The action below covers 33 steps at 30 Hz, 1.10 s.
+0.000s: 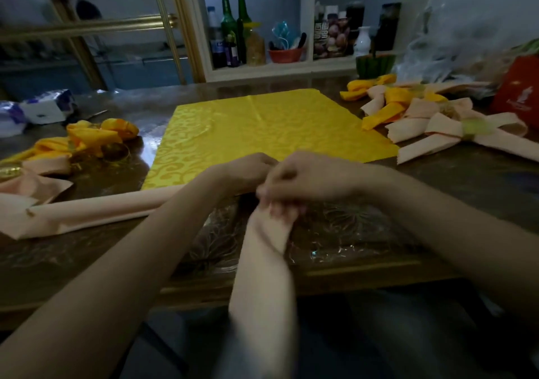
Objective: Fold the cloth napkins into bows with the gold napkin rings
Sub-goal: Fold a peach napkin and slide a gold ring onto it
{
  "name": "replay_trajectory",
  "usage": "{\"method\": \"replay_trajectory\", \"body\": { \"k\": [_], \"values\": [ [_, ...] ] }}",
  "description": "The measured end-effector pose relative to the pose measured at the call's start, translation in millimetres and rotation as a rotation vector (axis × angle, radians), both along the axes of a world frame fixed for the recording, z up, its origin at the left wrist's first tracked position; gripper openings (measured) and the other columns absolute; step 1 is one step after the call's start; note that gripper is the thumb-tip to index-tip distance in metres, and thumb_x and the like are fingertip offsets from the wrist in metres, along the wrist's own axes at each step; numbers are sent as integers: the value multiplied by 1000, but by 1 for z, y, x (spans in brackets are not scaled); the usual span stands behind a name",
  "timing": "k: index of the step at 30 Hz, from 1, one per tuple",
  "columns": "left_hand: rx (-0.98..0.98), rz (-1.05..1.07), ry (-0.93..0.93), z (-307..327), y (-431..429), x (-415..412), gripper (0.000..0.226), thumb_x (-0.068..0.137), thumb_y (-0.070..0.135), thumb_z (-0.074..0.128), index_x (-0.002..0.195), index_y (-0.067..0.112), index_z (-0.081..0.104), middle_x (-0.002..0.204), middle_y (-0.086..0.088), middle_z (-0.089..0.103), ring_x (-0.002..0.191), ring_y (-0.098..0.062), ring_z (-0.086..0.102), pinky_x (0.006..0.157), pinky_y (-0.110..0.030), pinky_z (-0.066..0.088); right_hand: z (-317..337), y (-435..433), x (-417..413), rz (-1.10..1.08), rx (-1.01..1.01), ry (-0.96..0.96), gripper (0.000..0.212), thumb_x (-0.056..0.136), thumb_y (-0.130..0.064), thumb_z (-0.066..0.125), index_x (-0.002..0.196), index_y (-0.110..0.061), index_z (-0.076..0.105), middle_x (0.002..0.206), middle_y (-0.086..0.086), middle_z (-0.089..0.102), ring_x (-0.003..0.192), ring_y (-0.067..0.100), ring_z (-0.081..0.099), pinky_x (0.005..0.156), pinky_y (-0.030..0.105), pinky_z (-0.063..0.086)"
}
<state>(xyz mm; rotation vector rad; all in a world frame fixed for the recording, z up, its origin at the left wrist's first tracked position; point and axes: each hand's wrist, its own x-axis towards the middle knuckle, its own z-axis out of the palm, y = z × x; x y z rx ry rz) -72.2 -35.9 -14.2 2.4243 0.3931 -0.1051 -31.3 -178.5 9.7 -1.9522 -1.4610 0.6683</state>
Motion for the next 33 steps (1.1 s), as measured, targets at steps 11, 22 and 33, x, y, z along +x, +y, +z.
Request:
{"method": "replay_trajectory", "body": {
  "k": [11, 22, 33],
  "values": [
    [146, 158, -417, -3, 21, -44, 2, 80, 12, 70, 79, 14, 71, 77, 4, 66, 68, 1, 58, 62, -12, 42, -37, 19, 50, -45, 185, -231, 10, 86, -16, 66, 96, -14, 67, 89, -14, 52, 82, -3, 47, 68, 16, 37],
    [548, 304, -182, -19, 55, -82, 29, 97, 28, 45, 117, 18, 64, 104, -7, 52, 105, -25, 51, 89, -33, 38, -24, 43, 59, -103, 61, -453, 20, 84, -26, 68, 98, -12, 67, 98, -3, 51, 93, 9, 47, 73, 25, 39],
    [982, 380, 212, 1, 60, -53, 47, 94, 54, 36, 94, 12, 57, 101, -8, 59, 92, -24, 58, 65, -30, 39, -41, 54, 67, -174, 211, -580, 16, 86, -18, 63, 101, -23, 68, 110, 0, 41, 111, 18, 37, 91, 29, 28]
  ]
}}
